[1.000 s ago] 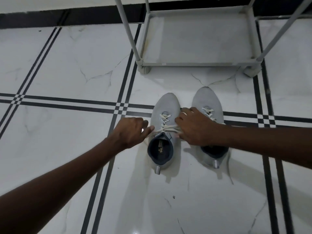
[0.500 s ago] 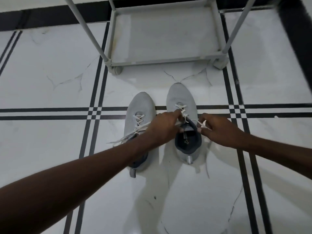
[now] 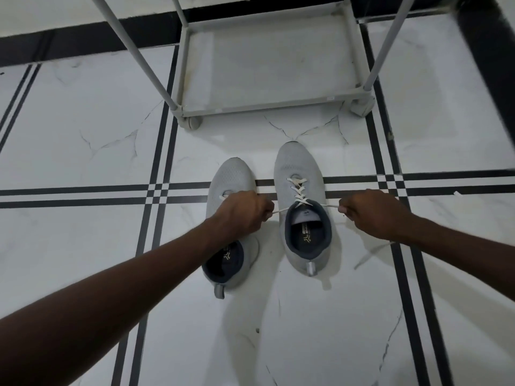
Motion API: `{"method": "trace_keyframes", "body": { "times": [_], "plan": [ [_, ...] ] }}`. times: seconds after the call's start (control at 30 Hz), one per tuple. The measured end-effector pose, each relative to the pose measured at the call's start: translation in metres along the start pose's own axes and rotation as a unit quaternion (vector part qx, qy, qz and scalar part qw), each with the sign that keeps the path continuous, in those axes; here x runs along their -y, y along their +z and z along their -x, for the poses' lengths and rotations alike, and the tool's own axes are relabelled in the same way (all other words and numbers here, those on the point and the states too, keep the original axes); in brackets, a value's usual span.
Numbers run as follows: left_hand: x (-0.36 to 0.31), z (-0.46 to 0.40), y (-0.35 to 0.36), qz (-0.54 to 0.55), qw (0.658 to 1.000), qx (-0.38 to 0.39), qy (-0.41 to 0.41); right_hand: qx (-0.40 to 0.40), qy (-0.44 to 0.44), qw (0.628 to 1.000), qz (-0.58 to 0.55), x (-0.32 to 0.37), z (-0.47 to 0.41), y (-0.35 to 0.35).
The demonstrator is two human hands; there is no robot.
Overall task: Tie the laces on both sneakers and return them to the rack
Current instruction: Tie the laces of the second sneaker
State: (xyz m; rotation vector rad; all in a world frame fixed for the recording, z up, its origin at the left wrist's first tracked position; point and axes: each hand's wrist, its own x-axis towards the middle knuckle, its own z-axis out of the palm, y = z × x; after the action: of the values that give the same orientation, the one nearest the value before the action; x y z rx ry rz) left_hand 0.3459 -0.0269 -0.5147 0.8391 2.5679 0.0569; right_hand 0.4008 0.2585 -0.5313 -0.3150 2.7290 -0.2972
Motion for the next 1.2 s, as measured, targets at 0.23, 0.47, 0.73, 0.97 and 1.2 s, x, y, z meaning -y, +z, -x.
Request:
{"method": "trace_keyframes", "body": {
  "times": [0.23,0.47,0.73,0.97,1.2],
  "plan": [
    [0.012,0.001,0.0,-0.022,0.999,0.004,-0.033,0.028,0.036,0.999,-0.009,-0.007,-0.006,-0.001],
    [0.028,-0.007,-0.027,-0.078,0.996,-0.051,0.015,0.018,0.017,0.999,0.034,-0.015,-0.007,-0.015],
    [0.008,-0.016,-0.028,0.059,0.958,-0.257,-0.109,-0.155,-0.025,0.987,0.042,0.025,-0.019,-0.041],
    [-0.029,-0.032,-0.055,0.679,0.701,-0.121,-0.181,-0.158,0.074,0.9,-0.401,0.056,-0.021,-0.065],
    [-0.052,-0.032,-0.041,0.683,0.705,-0.005,-0.191,-0.144,0.086,0.81,-0.561,0.07,-0.024,-0.084]
  ]
}}
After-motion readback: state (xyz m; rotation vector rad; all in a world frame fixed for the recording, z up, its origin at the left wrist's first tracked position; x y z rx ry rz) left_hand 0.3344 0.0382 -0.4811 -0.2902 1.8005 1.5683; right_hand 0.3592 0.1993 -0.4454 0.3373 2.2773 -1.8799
